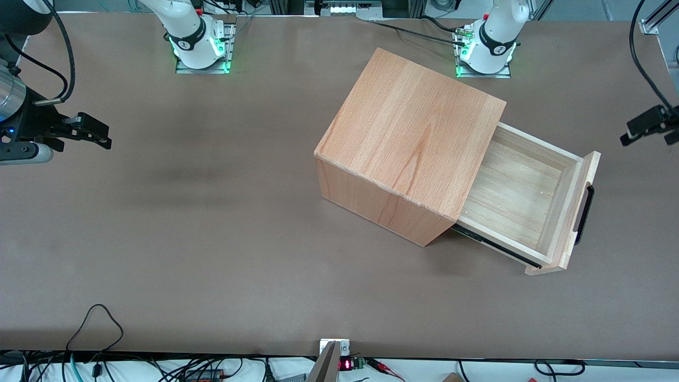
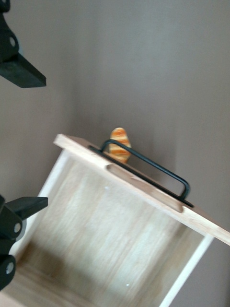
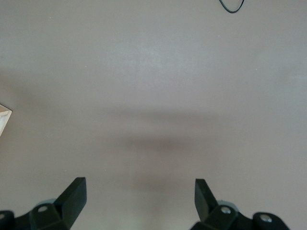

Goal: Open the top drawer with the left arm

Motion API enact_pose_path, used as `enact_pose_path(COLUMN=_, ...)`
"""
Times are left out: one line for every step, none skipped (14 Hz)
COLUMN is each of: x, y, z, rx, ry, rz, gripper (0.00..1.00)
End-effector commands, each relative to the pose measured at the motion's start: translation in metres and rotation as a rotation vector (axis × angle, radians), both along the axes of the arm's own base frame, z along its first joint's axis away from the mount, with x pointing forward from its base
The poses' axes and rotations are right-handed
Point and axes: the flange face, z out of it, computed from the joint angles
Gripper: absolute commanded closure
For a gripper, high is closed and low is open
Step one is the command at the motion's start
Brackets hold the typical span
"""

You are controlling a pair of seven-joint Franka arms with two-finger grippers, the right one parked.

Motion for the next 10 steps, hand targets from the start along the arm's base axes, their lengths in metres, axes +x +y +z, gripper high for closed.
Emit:
enact_pose_path(x=-0.012, y=-0.012, z=0.014, rx=0.051, ry=0.037, rz=0.054, gripper=0.0)
enact_pose_path(x=-0.012, y=-0.018, z=0.015, rx=0.074, ry=0.041, rz=0.058, gripper=0.0)
enact_pose_path(x=-0.012, y=-0.02, z=0.015, rx=0.076, ry=0.043, rz=0.056, gripper=0.0)
enact_pose_path(x=-0.011, y=-0.021, z=0.015, rx=0.076, ry=0.041, rz=0.05, gripper=0.0)
enact_pose_path(x=-0.012, y=-0.022, z=0.016, rx=0.076, ry=0.039, rz=0.049, gripper=0.0)
enact_pose_path(x=-0.012, y=-0.022, z=0.017, rx=0.076, ry=0.038, rz=0.047, gripper=0.0)
enact_pose_path(x=-0.012, y=-0.022, z=0.017, rx=0.076, ry=0.036, rz=0.041, gripper=0.0)
enact_pose_path(x=-0.012, y=-0.022, z=0.017, rx=0.073, ry=0.036, rz=0.038, gripper=0.0)
enact_pose_path(x=-0.012, y=-0.023, z=0.017, rx=0.074, ry=0.034, rz=0.036, gripper=0.0)
enact_pose_path(x=-0.012, y=-0.023, z=0.017, rx=0.075, ry=0.034, rz=0.038, gripper=0.0)
